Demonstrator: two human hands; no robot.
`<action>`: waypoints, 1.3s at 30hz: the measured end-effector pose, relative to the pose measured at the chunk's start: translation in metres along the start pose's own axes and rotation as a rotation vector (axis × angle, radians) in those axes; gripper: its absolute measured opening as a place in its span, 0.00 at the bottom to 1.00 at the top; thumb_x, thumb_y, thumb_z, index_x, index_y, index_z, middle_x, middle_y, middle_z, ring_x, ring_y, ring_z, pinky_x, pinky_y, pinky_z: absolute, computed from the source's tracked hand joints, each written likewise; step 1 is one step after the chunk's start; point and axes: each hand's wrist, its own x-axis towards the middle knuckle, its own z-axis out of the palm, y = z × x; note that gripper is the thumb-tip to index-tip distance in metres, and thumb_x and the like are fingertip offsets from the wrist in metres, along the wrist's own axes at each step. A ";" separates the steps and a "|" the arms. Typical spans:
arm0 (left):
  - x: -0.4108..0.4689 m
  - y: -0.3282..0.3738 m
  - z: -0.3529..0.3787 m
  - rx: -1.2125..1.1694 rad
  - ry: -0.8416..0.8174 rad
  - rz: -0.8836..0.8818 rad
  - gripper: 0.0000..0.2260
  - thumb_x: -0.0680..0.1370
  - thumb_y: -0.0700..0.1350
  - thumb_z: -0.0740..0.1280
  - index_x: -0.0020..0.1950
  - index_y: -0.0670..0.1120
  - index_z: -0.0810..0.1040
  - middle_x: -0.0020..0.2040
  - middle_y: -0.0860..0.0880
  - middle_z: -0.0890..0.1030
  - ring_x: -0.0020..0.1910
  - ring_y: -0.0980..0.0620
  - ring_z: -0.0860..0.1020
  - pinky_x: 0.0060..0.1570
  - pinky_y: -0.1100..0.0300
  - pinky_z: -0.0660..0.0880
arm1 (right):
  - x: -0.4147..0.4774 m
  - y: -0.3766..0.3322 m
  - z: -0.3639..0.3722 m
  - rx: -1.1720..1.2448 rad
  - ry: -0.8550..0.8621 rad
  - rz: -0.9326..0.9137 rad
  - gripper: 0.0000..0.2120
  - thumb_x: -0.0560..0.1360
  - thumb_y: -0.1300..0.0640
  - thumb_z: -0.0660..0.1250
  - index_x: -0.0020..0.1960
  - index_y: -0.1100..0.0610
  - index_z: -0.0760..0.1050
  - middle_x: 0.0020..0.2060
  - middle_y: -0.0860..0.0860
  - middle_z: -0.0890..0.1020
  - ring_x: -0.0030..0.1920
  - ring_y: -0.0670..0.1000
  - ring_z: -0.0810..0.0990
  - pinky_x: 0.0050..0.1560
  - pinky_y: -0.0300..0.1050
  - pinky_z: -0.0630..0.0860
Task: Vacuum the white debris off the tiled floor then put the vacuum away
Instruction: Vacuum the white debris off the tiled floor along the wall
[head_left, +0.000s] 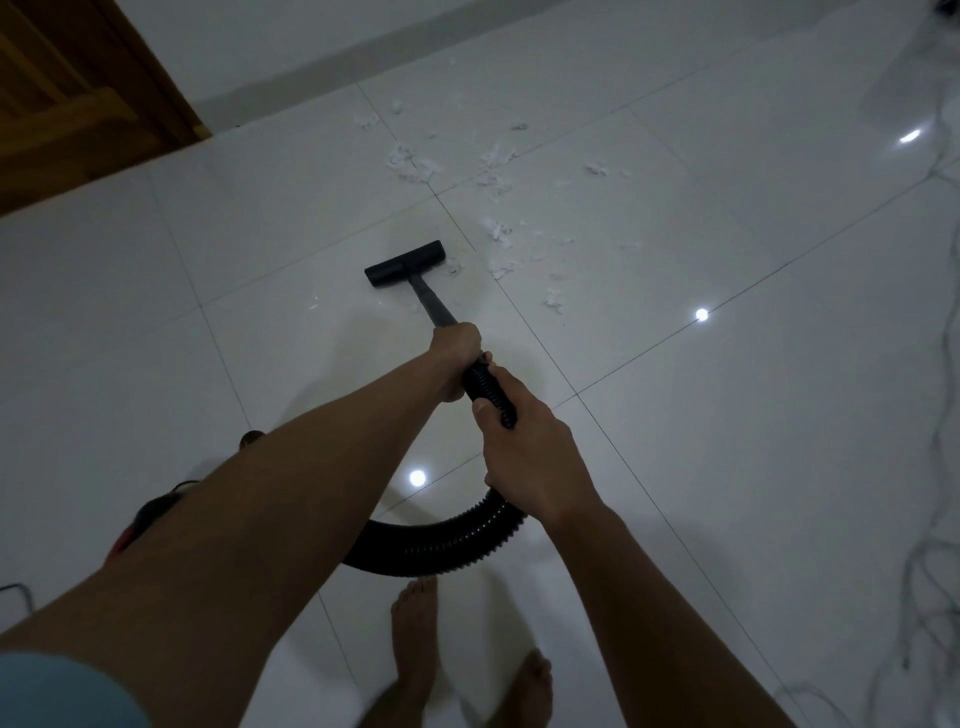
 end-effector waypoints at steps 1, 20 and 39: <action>-0.001 -0.004 0.004 -0.006 0.005 -0.001 0.19 0.81 0.38 0.56 0.73 0.41 0.65 0.37 0.46 0.73 0.30 0.54 0.73 0.25 0.63 0.73 | -0.002 0.004 -0.004 -0.003 -0.004 -0.001 0.24 0.84 0.46 0.57 0.78 0.34 0.58 0.50 0.49 0.82 0.45 0.49 0.82 0.53 0.52 0.82; -0.044 -0.065 0.049 -0.028 0.027 0.012 0.20 0.81 0.38 0.56 0.73 0.41 0.64 0.38 0.46 0.72 0.31 0.54 0.72 0.21 0.67 0.72 | -0.066 0.051 -0.046 -0.009 -0.040 0.003 0.24 0.84 0.46 0.57 0.79 0.36 0.57 0.59 0.50 0.81 0.52 0.52 0.83 0.55 0.51 0.82; -0.088 -0.132 0.031 0.066 -0.037 0.009 0.23 0.81 0.39 0.57 0.77 0.42 0.61 0.38 0.46 0.74 0.30 0.54 0.72 0.21 0.67 0.72 | -0.147 0.080 -0.005 0.070 0.071 0.070 0.23 0.84 0.46 0.58 0.76 0.32 0.59 0.57 0.48 0.81 0.49 0.51 0.83 0.54 0.51 0.82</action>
